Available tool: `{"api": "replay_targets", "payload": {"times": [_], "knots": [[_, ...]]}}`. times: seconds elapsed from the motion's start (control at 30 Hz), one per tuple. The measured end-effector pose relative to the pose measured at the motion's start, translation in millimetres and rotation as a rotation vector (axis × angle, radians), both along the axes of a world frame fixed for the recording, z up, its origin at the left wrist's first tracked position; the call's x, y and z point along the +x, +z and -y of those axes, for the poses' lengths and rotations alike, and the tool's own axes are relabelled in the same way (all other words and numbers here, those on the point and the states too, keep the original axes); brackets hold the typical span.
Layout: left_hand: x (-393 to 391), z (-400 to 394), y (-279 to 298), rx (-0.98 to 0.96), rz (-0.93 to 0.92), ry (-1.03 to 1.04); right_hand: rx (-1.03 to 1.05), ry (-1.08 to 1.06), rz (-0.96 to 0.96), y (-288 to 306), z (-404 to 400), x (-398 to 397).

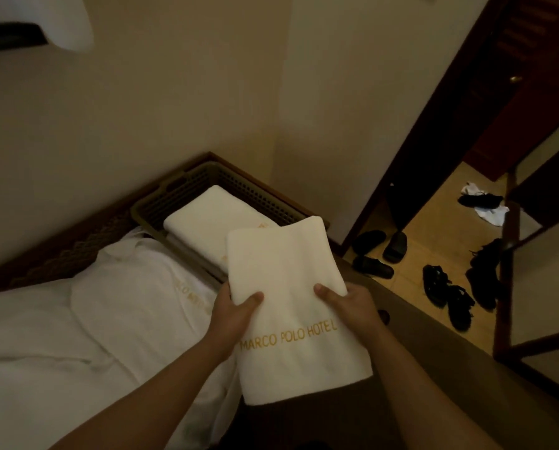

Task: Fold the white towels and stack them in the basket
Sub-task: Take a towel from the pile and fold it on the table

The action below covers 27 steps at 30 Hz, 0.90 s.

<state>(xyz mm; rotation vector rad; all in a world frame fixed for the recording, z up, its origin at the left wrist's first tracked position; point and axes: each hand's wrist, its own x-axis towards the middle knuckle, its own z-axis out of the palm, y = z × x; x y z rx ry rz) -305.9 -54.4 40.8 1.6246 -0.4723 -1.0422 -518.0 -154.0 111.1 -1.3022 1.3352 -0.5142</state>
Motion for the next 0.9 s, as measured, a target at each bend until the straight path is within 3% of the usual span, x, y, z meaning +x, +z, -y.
{"api": "replay_targets", "payload": {"times": [0.67,0.9], "knots": [[153,166,-19,0.1,0.042,0.741,0.113,0.743,-0.025,-35,300,275],[115,173,-82,0.382,-0.136,0.726,0.444,0.962,-0.33,-115,339,261]]}}
